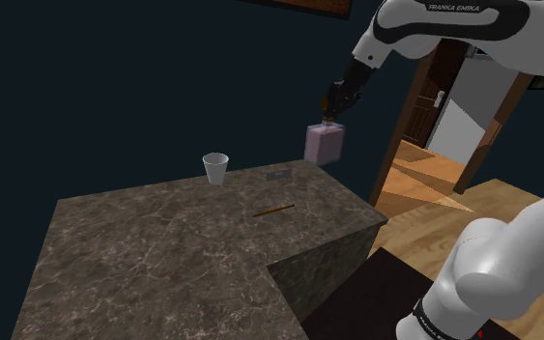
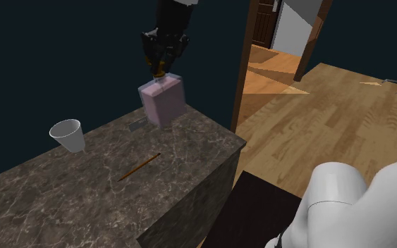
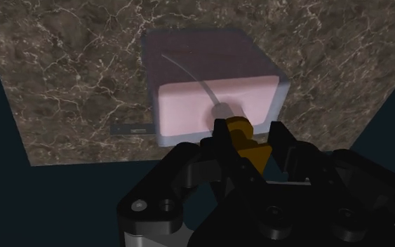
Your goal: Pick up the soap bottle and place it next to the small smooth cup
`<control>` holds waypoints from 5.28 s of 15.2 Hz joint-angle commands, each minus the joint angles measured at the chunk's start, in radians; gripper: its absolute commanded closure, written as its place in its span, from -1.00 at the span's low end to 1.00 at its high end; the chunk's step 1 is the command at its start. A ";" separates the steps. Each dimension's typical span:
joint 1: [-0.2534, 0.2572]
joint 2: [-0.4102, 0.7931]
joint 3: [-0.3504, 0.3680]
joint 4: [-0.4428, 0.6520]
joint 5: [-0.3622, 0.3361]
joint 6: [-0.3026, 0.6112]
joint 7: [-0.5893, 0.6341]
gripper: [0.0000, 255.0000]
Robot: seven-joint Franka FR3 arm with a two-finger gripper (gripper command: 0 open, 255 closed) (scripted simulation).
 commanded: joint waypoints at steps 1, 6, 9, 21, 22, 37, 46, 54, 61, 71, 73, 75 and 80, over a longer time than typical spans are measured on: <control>0.016 0.067 0.008 0.039 0.019 0.030 0.013 1.00; 0.046 0.229 0.018 0.145 0.064 0.084 0.030 1.00; 0.059 0.332 0.024 0.226 0.092 0.105 0.039 1.00; 0.053 0.831 0.062 0.768 0.197 0.061 0.102 1.00; 0.055 0.828 0.063 0.749 0.197 0.076 0.099 1.00; 0.072 0.817 0.071 0.533 0.216 0.275 0.047 1.00; 0.073 0.839 0.081 0.446 0.239 0.380 0.014 1.00; 0.070 0.871 0.093 0.390 0.265 0.466 -0.019 1.00; 0.069 0.879 0.096 0.380 0.271 0.482 -0.026 1.00; 0.069 0.856 0.090 0.376 0.264 0.464 -0.022 -1.00; 0.070 0.812 0.080 0.372 0.248 0.424 -0.014 -1.00; 0.069 0.795 0.077 0.372 0.242 0.407 -0.010 -1.00; 0.069 0.795 0.077 0.372 0.242 0.407 -0.010 -1.00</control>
